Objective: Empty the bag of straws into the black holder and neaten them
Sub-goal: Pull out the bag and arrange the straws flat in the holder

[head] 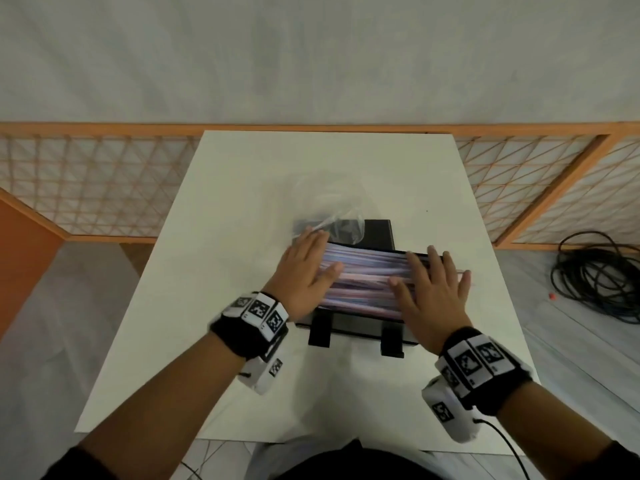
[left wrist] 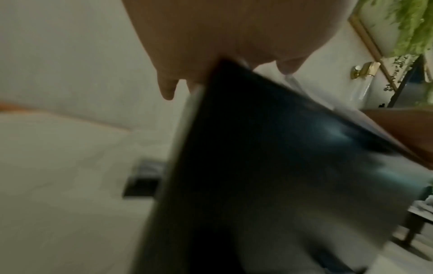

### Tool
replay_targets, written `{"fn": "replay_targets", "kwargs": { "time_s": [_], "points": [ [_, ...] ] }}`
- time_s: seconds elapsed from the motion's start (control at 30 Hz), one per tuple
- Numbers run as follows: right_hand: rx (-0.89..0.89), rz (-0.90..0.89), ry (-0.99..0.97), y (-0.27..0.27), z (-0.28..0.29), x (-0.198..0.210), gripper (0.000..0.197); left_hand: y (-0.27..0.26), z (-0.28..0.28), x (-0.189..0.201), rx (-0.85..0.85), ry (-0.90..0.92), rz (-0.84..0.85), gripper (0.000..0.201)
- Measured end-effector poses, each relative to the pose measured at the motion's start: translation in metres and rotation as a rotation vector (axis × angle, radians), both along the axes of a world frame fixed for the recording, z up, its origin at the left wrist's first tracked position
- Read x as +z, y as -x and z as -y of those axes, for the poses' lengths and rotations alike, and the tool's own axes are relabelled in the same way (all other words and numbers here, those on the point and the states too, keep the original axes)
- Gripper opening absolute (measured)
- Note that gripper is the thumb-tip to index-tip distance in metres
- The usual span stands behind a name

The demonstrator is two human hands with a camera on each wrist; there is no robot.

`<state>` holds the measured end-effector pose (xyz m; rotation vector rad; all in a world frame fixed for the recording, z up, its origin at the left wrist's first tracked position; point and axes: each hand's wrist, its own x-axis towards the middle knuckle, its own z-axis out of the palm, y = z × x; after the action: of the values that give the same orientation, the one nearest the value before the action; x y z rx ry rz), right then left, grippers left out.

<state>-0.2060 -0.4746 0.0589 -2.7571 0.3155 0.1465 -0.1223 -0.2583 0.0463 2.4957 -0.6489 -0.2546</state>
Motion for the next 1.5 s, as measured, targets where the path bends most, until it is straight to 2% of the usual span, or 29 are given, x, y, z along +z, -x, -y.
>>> {"fn": "replay_targets", "kwargs": {
  "time_s": [0.13, 0.23, 0.3, 0.43, 0.5, 0.57, 0.7, 0.83, 0.9, 1.0, 1.1, 1.17, 1.33, 1.4, 1.5],
  "points": [
    [0.097, 0.061, 0.076, -0.002, -0.009, -0.009, 0.079, 0.005, 0.002, -0.014, 0.08, 0.221, 0.058, 0.085],
    [0.118, 0.061, 0.11, -0.001, -0.01, -0.008, 0.074, 0.01, 0.001, -0.008, 0.124, 0.206, 0.078, 0.085],
    [0.08, 0.084, 0.066, -0.002, -0.008, -0.002, 0.069, 0.015, 0.003, 0.002, 0.073, 0.062, 0.13, 0.094],
    [0.029, 0.383, -0.218, -0.008, 0.003, 0.024, 0.038, 0.011, 0.011, 0.026, -0.105, -0.338, 0.307, 0.123],
    [-0.001, 0.368, -0.333, -0.012, 0.008, 0.041, 0.024, 0.005, 0.017, 0.038, -0.188, -0.462, 0.391, 0.131],
    [0.046, 0.299, -0.336, -0.015, 0.016, 0.053, 0.021, 0.0, 0.021, 0.048, -0.245, -0.572, 0.436, 0.133],
    [0.229, 0.043, 0.019, -0.015, 0.038, 0.056, 0.039, -0.001, 0.015, 0.048, -0.291, -0.717, 0.331, 0.134],
    [0.383, -0.152, 0.134, -0.005, 0.03, 0.041, 0.059, 0.0, 0.006, 0.037, -0.267, -0.637, 0.209, 0.134],
    [0.407, -0.18, 0.195, -0.004, 0.017, 0.031, 0.06, 0.004, 0.01, 0.03, -0.272, -0.599, 0.195, 0.134],
    [0.351, -0.184, 0.275, -0.017, 0.004, 0.024, 0.066, 0.008, 0.015, 0.018, -0.259, -0.564, 0.205, 0.132],
    [0.366, -0.17, 0.352, -0.027, -0.003, 0.021, 0.056, 0.009, 0.014, 0.013, -0.233, -0.508, 0.249, 0.126],
    [0.375, -0.144, 0.355, -0.029, -0.005, 0.018, 0.049, 0.009, 0.013, 0.014, -0.231, -0.502, 0.263, 0.125],
    [0.35, -0.12, 0.14, -0.021, 0.008, 0.033, 0.07, 0.009, 0.012, 0.011, -0.198, -0.454, 0.272, 0.122],
    [0.395, -0.098, 0.098, -0.019, 0.012, 0.041, 0.073, 0.009, 0.012, 0.01, -0.189, -0.443, 0.265, 0.122],
    [0.464, -0.132, 0.055, -0.027, 0.007, 0.033, 0.076, 0.01, 0.011, 0.009, -0.176, -0.427, 0.265, 0.123]
  ]
}}
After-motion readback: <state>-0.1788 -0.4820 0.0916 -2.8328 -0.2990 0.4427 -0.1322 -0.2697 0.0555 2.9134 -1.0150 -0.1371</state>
